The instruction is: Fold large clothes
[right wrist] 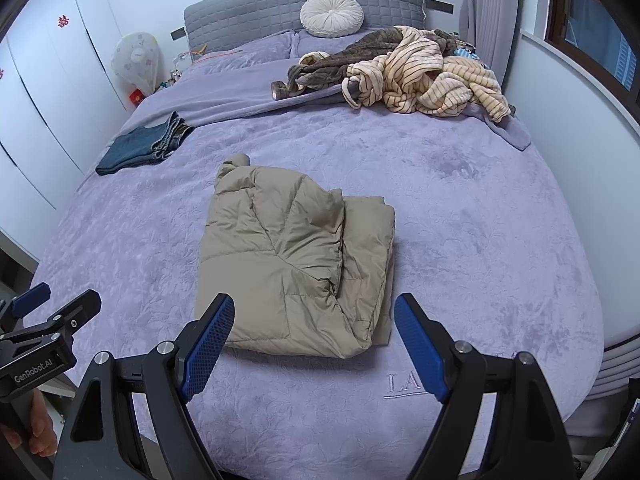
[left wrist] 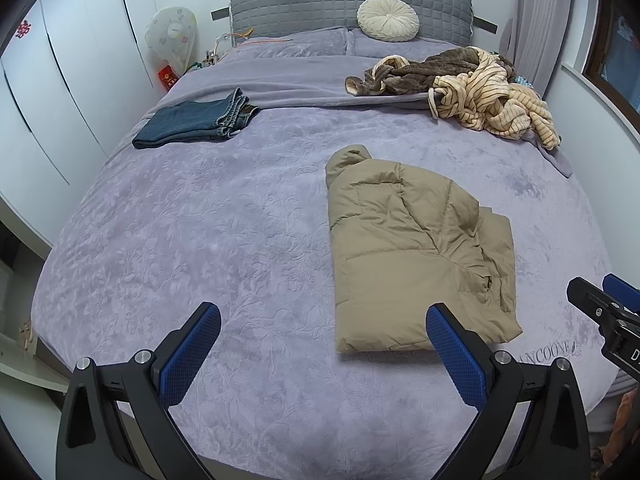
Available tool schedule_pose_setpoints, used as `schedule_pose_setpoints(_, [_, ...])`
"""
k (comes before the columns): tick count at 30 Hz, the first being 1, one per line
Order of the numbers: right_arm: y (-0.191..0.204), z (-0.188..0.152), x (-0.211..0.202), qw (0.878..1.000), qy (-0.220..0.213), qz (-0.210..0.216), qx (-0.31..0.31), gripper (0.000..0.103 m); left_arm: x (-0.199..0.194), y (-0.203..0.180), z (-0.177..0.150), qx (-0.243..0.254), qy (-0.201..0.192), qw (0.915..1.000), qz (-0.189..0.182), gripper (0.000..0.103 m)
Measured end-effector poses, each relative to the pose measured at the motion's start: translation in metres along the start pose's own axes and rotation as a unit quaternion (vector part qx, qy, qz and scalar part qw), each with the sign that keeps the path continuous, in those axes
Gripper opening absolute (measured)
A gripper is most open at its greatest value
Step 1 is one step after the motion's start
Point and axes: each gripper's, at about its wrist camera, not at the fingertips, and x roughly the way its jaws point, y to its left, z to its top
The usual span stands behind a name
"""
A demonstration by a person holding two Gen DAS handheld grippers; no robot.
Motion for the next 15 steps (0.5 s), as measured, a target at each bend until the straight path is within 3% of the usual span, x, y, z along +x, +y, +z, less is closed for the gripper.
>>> schedule_pose_setpoints(15, [-0.0008, 0.0006, -0.0001, 1.0, 0.001, 0.001, -0.001, 0.084, 0.0003, 0.0009, 0.0001, 0.002, 0.0, 1.0, 0.0, 0.103])
